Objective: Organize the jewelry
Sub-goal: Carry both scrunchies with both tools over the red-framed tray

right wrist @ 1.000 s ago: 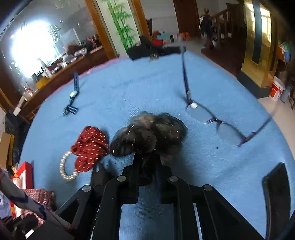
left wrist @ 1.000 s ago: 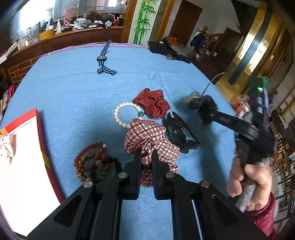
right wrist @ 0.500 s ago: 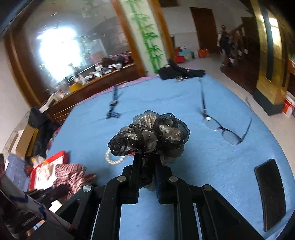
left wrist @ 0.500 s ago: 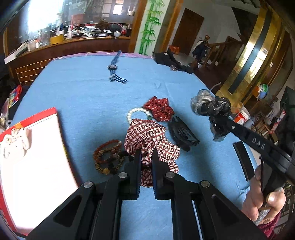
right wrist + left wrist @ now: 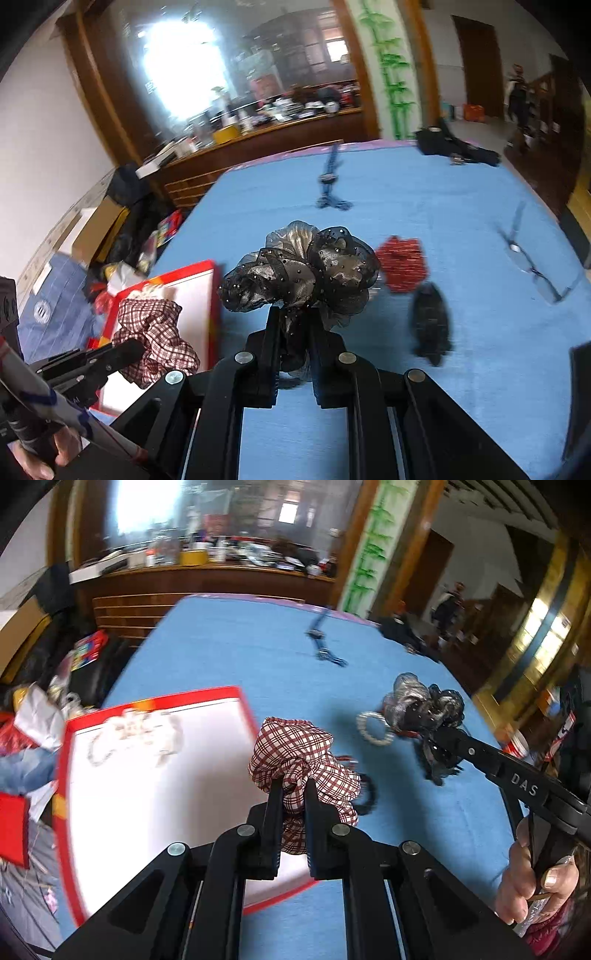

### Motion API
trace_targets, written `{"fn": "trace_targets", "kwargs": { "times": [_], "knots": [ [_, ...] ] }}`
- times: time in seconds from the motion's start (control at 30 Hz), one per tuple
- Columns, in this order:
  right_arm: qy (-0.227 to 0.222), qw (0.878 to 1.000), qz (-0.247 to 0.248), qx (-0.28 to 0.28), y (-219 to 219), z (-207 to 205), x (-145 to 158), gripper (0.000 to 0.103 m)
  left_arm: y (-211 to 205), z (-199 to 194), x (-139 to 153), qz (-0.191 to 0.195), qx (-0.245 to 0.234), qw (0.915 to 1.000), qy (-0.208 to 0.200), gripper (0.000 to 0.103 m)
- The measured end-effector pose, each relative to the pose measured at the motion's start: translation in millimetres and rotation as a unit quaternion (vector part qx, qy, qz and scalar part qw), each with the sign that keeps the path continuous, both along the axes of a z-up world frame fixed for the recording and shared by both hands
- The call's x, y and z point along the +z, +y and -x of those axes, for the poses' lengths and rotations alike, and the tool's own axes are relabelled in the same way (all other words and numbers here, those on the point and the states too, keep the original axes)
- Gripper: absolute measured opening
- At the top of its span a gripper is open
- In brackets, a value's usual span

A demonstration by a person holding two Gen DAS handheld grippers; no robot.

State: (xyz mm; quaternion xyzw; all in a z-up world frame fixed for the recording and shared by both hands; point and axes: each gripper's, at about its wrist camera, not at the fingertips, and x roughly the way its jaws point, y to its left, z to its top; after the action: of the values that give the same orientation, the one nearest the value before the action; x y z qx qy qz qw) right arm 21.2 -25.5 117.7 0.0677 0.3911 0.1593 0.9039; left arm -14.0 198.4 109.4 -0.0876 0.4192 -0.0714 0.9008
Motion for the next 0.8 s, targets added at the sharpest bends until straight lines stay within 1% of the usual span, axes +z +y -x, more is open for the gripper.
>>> {"fn": "trace_targets", "kwargs": {
  "times": [0.23, 0.5, 0.63, 0.8],
  "knots": [
    [0.012, 0.999, 0.018, 0.049, 65, -12, -8, 0.014, 72, 7, -9, 0.007, 0.052, 0.9986, 0.007, 0.01],
    [0.038, 0.994, 0.037, 0.093, 133, -29, -27, 0.015, 145, 2, -32, 0.029, 0.111, 0.993, 0.031, 0.01],
    [0.043, 0.993, 0.049, 0.101, 159, -37, -35, 0.015, 171, -4, -45, 0.038, 0.132, 0.9897, 0.041, 0.01],
    [0.05, 0.992, 0.059, 0.098, 179, -50, -43, 0.015, 184, -9, -56, 0.05, 0.142, 0.9875, 0.048, 0.01]
  ]
}}
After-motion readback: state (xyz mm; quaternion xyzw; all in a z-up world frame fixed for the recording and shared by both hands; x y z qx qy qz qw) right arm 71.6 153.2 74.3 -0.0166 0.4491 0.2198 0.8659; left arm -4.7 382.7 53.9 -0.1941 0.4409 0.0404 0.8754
